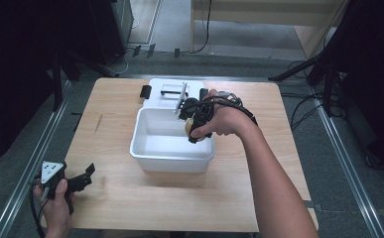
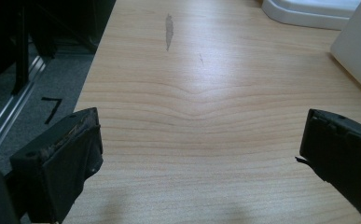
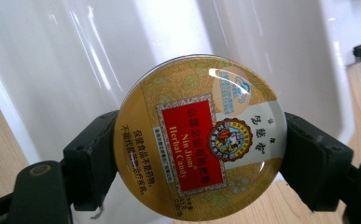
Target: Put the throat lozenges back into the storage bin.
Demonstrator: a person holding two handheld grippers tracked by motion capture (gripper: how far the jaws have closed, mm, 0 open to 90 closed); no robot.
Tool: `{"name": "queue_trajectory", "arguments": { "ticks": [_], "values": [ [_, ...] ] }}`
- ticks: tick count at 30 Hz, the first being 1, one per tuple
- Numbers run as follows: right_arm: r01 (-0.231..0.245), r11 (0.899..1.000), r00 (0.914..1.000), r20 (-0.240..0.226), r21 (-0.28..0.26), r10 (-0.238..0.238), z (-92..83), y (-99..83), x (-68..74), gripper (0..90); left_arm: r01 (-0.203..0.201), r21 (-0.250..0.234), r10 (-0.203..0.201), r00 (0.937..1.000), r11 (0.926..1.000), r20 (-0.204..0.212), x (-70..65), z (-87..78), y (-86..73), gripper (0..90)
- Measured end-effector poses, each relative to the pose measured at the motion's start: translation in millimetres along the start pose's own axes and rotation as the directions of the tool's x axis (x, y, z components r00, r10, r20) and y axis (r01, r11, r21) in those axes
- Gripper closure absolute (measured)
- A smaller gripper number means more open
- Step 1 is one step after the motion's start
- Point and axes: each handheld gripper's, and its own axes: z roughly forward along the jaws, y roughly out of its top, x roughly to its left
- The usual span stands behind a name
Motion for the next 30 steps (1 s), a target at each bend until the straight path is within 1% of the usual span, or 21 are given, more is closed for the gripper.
{"name": "queue_trajectory", "arguments": {
  "ticks": [2,5,7,9,10,11,12,15,17,18,19,22,23,26,27,28,30],
  "values": [
    [0.014,1.000,0.9999,-0.004,0.002,-0.014,4.0,-0.5,0.8,20.4,0.002,-0.002,-0.002,1.0000,1.0000,0.000,0.1,0.2,0.0,0.0],
    [0.016,1.000,0.9999,-0.006,0.002,-0.016,9.1,-1.2,0.8,20.4,0.003,0.000,-0.003,1.0000,1.0000,0.002,0.2,0.2,0.0,0.0],
    [0.027,1.000,0.9996,-0.007,-0.003,-0.027,12.3,-1.9,0.1,20.3,0.005,-0.001,-0.005,1.0000,1.0000,0.002,0.5,0.3,0.0,0.0],
    [0.049,0.999,0.9987,-0.010,-0.015,-0.049,14.7,-2.5,0.7,20.3,0.008,-0.001,-0.008,1.0000,1.0000,0.002,0.7,0.2,0.0,0.0],
    [0.069,0.997,0.9975,-0.011,-0.024,-0.070,16.5,-2.8,1.0,20.3,0.008,-0.001,-0.008,1.0000,1.0000,0.003,0.8,0.3,0.0,0.0],
    [0.070,0.997,0.9974,-0.014,-0.020,-0.071,17.4,-3.2,2.3,20.3,0.010,-0.001,-0.010,0.9999,1.0000,0.005,0.9,0.3,0.0,0.0],
    [0.092,0.996,0.9955,-0.021,-0.023,-0.092,20.2,-3.6,3.0,20.3,0.012,-0.003,-0.012,0.9999,0.9999,0.005,0.9,0.2,-0.1,0.0],
    [0.117,0.993,0.9930,-0.020,-0.007,-0.117,26.9,-4.9,4.8,20.3,0.013,-0.003,-0.013,0.9999,0.9999,0.005,1.1,0.2,-0.1,0.0],
    [0.116,0.993,0.9930,-0.022,0.003,-0.116,30.9,-5.9,5.1,20.3,0.015,-0.004,-0.015,0.9999,0.9999,0.006,1.1,0.2,-0.1,0.0],
    [0.128,0.992,0.9915,-0.019,0.001,-0.128,33.2,-6.2,4.0,20.3,0.016,-0.004,-0.016,0.9999,0.9999,0.006,1.1,0.2,-0.1,0.0],
    [0.114,0.993,0.9933,-0.020,0.009,-0.114,34.5,-6.8,4.7,20.3,0.014,-0.004,-0.014,0.9999,0.9999,0.006,1.3,0.1,-0.1,0.0],
    [0.129,0.992,0.9915,-0.017,0.007,-0.129,39.3,-7.9,4.8,20.3,0.018,-0.003,-0.018,0.9998,0.9998,0.009,1.2,0.1,-0.1,0.0],
    [0.148,0.989,0.9889,-0.017,-0.003,-0.148,41.2,-7.9,5.1,20.3,0.017,0.000,-0.017,0.9998,0.9998,0.010,1.5,-0.1,-0.1,0.0],
    [0.174,0.985,0.9844,-0.024,-0.007,-0.175,46.3,-7.8,9.1,20.2,0.017,0.001,-0.017,0.9998,0.9998,0.011,1.6,-0.2,-0.1,0.0],
    [0.170,0.985,0.9850,-0.030,0.001,-0.170,48.3,-7.8,10.8,20.2,0.017,0.002,-0.017,0.9998,0.9999,0.012,1.7,-0.3,0.0,0.0],
    [0.183,0.983,0.9827,-0.031,0.000,-0.183,51.0,-7.5,10.9,20.2,0.017,0.002,-0.017,0.9998,0.9999,0.012,1.7,-0.3,0.0,0.0],
    [0.175,0.984,0.9843,-0.030,0.030,-0.174,54.9,-7.5,12.8,20.2,0.018,0.000,-0.018,0.9998,0.9998,0.012,1.7,-0.3,-0.1,0.0]
  ]
}}
